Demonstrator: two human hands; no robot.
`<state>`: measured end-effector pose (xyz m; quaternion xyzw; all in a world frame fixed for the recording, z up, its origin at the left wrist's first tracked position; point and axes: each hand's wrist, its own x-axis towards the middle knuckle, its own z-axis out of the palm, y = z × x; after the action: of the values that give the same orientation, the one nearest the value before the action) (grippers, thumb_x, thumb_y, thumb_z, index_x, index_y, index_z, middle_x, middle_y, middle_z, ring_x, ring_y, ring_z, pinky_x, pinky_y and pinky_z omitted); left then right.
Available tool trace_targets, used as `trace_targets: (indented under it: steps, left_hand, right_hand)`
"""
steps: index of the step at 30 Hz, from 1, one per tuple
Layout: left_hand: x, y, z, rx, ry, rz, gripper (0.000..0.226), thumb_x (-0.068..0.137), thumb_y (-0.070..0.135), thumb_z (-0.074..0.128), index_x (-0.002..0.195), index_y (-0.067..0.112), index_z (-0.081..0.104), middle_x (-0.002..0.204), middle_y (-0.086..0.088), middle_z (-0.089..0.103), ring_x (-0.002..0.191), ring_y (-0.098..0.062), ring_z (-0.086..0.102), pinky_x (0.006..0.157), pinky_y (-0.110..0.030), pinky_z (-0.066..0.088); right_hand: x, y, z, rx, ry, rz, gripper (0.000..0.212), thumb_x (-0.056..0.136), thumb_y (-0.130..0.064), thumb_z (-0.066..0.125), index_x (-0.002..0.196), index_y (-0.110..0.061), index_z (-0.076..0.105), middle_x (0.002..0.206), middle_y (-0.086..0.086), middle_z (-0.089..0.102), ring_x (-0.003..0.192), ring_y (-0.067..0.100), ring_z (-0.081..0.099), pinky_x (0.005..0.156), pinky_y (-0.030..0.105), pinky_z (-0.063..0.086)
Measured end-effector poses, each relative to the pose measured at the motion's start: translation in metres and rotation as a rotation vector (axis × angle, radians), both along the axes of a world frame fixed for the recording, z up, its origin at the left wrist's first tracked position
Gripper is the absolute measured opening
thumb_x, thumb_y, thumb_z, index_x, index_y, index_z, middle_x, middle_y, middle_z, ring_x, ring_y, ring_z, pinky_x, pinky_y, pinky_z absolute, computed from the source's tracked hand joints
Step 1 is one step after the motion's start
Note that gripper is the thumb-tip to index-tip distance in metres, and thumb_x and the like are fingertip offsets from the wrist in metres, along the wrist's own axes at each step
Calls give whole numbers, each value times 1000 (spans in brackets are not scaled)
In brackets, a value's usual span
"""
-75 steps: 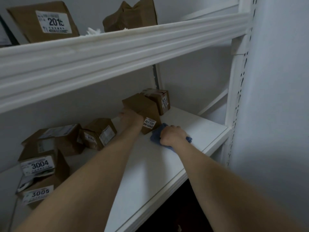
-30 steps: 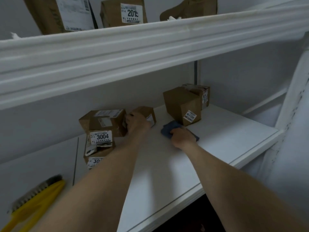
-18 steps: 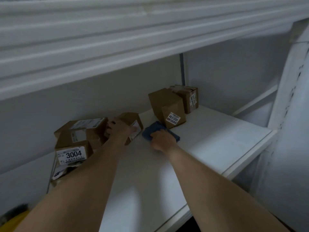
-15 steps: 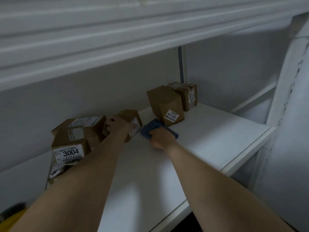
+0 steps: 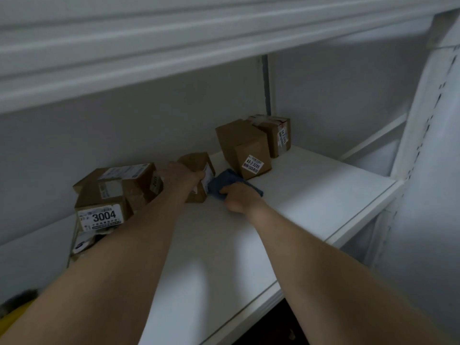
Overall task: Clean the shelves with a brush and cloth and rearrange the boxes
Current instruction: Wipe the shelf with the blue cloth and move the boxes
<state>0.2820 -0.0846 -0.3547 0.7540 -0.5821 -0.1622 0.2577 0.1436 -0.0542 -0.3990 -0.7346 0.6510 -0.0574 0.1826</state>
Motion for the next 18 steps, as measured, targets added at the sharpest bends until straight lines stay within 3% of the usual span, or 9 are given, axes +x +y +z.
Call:
trace_targets:
  steps: [8,10,12,15,18]
  left_hand:
    - [-17,47,19,-140,76,68,104,69,70,62,144,9,25,142,-15,28,127,-33,36,104,-37,38]
    - [-33,66,18,-177,72,45,103,66,76,60,140,9,31,139,-15,30,126,-33,37,104,-38,37]
    - [-52,83,20,-205,116,8,100,64,74,62,137,11,35,135,-15,32,121,-33,42,101,-38,38]
    - [-78,100,27,-234,56,-132,93,68,71,62,135,13,35,131,-12,31,112,-32,49,95,-36,42]
    - [-106,108,36,-243,4,-237,87,71,67,62,134,14,34,130,-11,28,107,-32,52,84,-32,42]
  right_hand:
    - [-5,41,14,138,-82,9,40,101,-15,36,139,-7,43,136,17,50,121,34,48,104,46,39]
    - [-9,61,18,128,-148,12,44,100,-28,41,140,-9,41,132,19,51,118,39,51,94,45,44]
    - [-16,80,23,92,-195,0,48,99,-38,43,133,-5,48,127,17,57,114,36,55,93,44,46]
    - [-27,97,21,113,-128,50,38,104,-20,36,130,-2,56,131,14,58,118,28,54,101,36,43]
    - [-34,108,23,126,-111,70,41,103,-15,34,143,-9,42,145,8,45,130,25,44,108,32,35]
